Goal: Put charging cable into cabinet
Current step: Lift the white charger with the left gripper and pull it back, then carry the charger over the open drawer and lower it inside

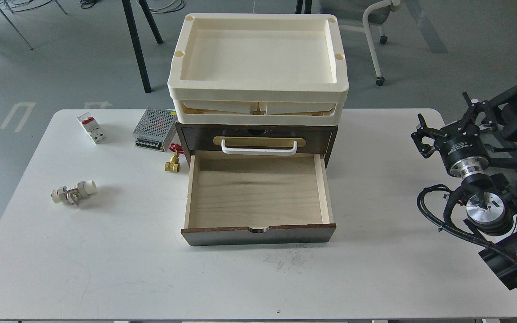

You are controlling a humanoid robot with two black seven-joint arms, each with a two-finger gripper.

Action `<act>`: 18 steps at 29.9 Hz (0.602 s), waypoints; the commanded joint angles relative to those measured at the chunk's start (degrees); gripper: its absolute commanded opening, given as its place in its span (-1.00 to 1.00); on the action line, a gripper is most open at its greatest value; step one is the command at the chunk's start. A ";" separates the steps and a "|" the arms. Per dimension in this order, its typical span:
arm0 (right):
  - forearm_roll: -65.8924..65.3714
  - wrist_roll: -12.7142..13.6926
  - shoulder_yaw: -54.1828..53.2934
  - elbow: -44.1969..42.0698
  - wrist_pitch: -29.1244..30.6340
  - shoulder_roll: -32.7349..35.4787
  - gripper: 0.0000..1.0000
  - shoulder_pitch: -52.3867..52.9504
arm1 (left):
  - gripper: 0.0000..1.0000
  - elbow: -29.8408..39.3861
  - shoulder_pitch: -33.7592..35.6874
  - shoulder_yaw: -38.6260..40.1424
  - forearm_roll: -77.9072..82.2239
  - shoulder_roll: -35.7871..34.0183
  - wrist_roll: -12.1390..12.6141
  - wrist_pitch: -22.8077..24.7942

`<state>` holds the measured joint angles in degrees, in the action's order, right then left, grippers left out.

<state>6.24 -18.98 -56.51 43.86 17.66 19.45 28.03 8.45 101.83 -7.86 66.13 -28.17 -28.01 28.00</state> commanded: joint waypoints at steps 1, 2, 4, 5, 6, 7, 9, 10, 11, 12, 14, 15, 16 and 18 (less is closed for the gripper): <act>0.00 0.00 -0.01 0.00 0.00 0.06 0.99 0.00 | -1.00 17.35 2.84 0.21 1.10 -7.15 0.01 0.00; 0.00 0.00 -0.01 0.00 0.00 0.06 0.99 0.00 | -1.00 20.08 3.37 0.21 2.32 -7.33 0.01 0.00; 0.00 0.00 -0.01 0.00 0.00 0.06 0.99 0.00 | -1.00 24.31 4.42 0.65 5.66 -7.25 0.01 0.00; 0.00 0.00 -0.01 -0.08 0.00 0.06 0.99 0.00 | -1.00 26.59 5.13 0.65 7.33 -7.16 0.01 0.00; 0.00 0.00 -0.01 -0.09 0.00 0.06 0.99 0.00 | -1.00 28.96 5.83 0.74 8.73 -7.07 0.01 0.00; 0.00 0.00 -0.01 -0.09 0.00 0.06 0.99 0.00 | -1.00 31.68 6.18 0.83 9.71 -6.72 0.01 0.00; 0.00 0.00 -0.01 -0.26 0.00 0.06 0.99 0.09 | -1.00 35.99 6.80 0.83 10.68 -5.50 0.01 -1.28; 0.00 0.00 -0.01 -0.26 0.00 0.06 0.99 0.18 | -1.00 38.72 7.24 0.83 10.94 -4.79 0.01 -1.98; 0.00 0.00 -0.01 -0.35 0.09 0.15 0.99 0.18 | -1.00 41.27 7.59 0.83 11.12 -4.44 0.01 -2.51; 0.00 0.00 -0.01 -0.35 0.00 0.15 0.99 0.18 | -1.00 44.34 7.94 0.83 11.47 -4.35 0.01 -3.04; 0.00 0.00 -0.01 -0.35 0.09 0.15 0.99 0.27 | -1.00 50.31 8.56 0.92 12.17 -4.08 0.01 -4.00; 0.00 0.00 -0.01 -0.35 0.00 0.15 0.99 0.27 | -1.00 53.04 8.56 0.92 13.05 -3.91 0.01 -4.71; 0.00 0.00 -0.01 -0.35 0.09 0.15 0.99 0.27 | -1.00 55.94 8.56 1.00 14.01 -3.21 0.01 -5.58; 0.00 0.00 -0.10 -0.26 0.00 0.15 0.99 0.27 | -1.00 60.69 8.47 1.01 15.42 -1.89 0.01 -6.12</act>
<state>6.24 -18.99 -56.51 43.50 17.71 19.61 28.29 62.36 110.31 -6.91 79.63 -31.60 -28.03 23.00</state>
